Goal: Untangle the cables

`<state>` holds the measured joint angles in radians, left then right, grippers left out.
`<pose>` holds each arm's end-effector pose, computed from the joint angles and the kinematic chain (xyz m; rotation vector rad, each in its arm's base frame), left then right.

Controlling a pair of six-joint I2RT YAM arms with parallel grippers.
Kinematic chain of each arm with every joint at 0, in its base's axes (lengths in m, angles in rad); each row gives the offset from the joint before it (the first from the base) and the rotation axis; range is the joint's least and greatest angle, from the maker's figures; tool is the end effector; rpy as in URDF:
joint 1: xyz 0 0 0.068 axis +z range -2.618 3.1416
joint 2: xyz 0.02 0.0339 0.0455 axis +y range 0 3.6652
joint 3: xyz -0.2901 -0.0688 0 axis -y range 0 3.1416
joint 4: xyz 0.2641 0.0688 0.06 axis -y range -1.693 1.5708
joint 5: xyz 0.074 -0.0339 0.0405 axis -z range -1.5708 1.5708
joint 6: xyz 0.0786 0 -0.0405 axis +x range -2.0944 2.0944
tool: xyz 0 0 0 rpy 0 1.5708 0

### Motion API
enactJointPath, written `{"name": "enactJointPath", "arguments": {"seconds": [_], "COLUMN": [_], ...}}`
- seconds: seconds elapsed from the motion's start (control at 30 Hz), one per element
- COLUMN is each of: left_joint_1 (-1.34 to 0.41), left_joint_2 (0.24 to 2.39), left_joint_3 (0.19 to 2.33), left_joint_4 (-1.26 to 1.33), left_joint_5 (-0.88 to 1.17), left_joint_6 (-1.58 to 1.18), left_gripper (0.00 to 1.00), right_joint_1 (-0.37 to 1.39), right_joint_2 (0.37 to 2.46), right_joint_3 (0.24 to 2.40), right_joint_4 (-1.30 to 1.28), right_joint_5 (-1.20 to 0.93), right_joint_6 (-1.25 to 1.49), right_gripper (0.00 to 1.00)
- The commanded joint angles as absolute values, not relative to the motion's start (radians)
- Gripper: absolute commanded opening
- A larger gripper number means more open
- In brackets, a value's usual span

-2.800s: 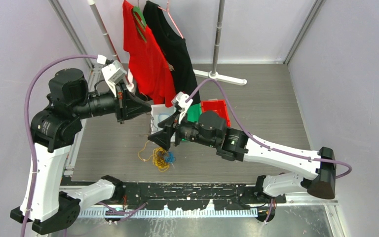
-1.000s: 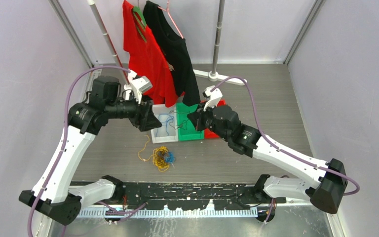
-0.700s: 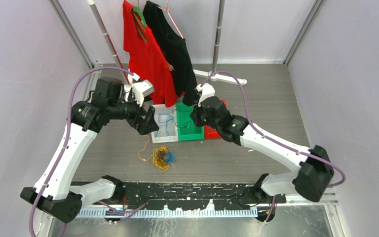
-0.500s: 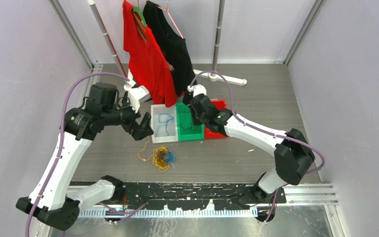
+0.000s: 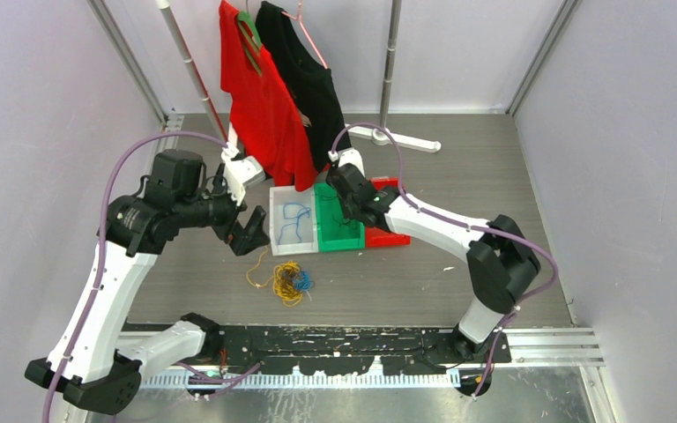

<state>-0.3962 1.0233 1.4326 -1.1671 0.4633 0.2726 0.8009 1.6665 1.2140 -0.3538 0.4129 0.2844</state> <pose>0.1638 -0.1066 0.4222 0.9723 2.0891 -0.6007 0.3098 0.2742 0.2354 -0.3977 2.2592 0.0646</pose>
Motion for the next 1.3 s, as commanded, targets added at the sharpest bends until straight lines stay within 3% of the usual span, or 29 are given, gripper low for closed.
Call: {"name": "enactJointPath", "arguments": {"seconds": [0.0, 0.07, 0.27, 0.33, 0.4, 0.6, 0.87, 1.03, 1.27], "left_joint_1": [-0.382, -0.382, -0.378, -0.371, -0.352, -0.259, -0.223, -0.224, -0.223], "left_joint_2": [1.018, 1.015, 1.024, 1.032, 1.042, 1.056, 1.081, 1.091, 1.043], "left_joint_3": [1.461, 1.46, 1.464, 1.454, 1.441, 1.371, 1.217, 1.134, 0.958], "left_joint_4": [-1.191, -1.193, -1.212, -1.224, -1.225, -1.222, -1.232, -1.172, -1.012], "left_joint_5": [0.47, 0.476, 0.494, 0.499, 0.508, 0.572, 0.69, 0.73, 0.757], "left_joint_6": [0.302, 0.306, 0.335, 0.354, 0.371, 0.436, 0.551, 0.535, 0.532], "left_gripper": [1.0, 0.99, 1.0, 0.99, 0.98, 0.95, 0.88, 0.77, 0.75], "right_joint_1": [0.798, 0.798, 0.799, 0.799, 0.799, 0.799, 0.881, 0.99, 1.054], "right_joint_2": [1.747, 1.784, 1.769, 1.741, 1.716, 1.676, 1.493, 1.423, 1.507], "right_joint_3": [1.327, 1.368, 1.396, 1.389, 1.381, 1.357, 1.159, 1.042, 0.935], "right_joint_4": [-0.386, -0.419, -0.46, -0.459, -0.451, -0.405, -0.282, -0.232, -0.001], "right_joint_5": [0.41, 0.42, 0.444, 0.427, 0.401, 0.276, 0.201, 0.13, -0.189], "right_joint_6": [0.328, 0.331, 0.354, 0.356, 0.36, 0.388, 0.427, 0.461, 0.549], "right_gripper": [0.06, 0.11, 0.55, 0.62, 0.63, 0.54, 0.6, 0.63, 0.63]}}
